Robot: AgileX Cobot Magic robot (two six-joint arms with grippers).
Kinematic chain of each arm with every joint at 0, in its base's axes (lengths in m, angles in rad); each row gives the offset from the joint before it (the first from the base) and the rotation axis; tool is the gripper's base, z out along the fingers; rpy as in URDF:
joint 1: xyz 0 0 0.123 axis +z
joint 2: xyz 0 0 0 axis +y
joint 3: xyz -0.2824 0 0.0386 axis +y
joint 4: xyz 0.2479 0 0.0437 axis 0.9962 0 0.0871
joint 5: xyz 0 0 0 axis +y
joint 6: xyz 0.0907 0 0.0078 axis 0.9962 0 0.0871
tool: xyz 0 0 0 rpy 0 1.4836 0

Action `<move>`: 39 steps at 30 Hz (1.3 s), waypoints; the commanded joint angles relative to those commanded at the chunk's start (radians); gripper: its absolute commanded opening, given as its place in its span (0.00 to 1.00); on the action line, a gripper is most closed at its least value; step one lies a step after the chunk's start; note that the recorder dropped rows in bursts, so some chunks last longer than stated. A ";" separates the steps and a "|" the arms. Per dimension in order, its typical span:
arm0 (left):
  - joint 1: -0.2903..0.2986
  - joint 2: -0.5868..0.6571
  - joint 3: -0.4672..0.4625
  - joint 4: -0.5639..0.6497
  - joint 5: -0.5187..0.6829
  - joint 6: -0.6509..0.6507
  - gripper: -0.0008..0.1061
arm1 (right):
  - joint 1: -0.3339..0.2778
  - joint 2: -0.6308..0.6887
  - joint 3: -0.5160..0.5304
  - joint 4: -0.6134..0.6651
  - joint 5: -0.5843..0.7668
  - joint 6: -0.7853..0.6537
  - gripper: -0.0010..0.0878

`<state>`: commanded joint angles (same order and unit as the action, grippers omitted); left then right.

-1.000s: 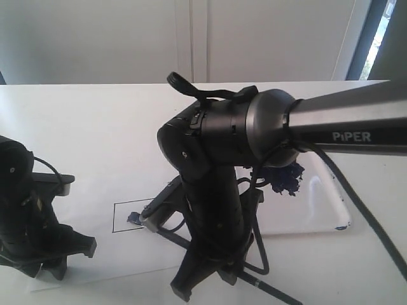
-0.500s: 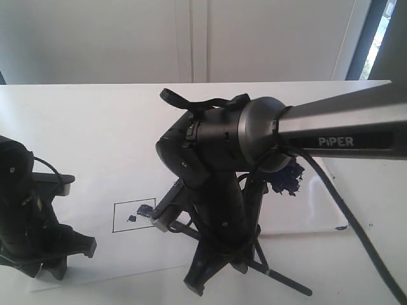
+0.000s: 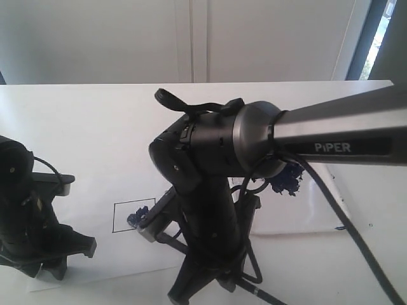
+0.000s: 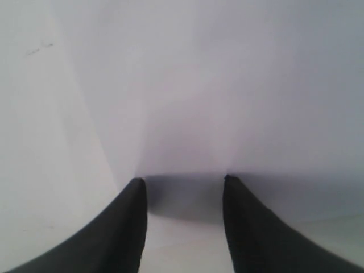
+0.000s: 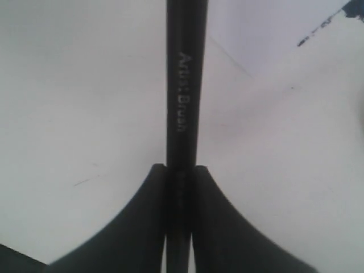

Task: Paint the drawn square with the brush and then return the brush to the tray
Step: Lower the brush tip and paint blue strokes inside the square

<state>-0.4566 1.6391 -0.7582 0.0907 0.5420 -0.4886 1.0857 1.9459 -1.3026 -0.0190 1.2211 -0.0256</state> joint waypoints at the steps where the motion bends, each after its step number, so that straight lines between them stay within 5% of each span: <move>1: 0.000 0.000 0.000 0.000 0.000 0.000 0.45 | 0.005 0.000 0.000 0.000 0.000 0.000 0.01; 12: 0.000 0.000 0.000 0.000 0.009 0.017 0.45 | 0.007 0.000 0.000 -0.131 0.000 0.026 0.01; 24: 0.000 0.000 0.000 0.000 0.011 0.017 0.45 | -0.087 0.000 0.000 -0.148 0.000 0.033 0.01; 34: 0.000 0.000 0.000 0.000 0.007 0.017 0.45 | -0.076 -0.002 0.000 -0.053 0.000 0.026 0.01; 39: 0.000 0.000 0.000 0.000 0.007 0.017 0.45 | -0.013 -0.002 0.002 -0.023 0.000 -0.003 0.01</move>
<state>-0.4566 1.6391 -0.7582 0.0907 0.5494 -0.4718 1.0727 1.9442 -1.3008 -0.0421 1.2211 -0.0282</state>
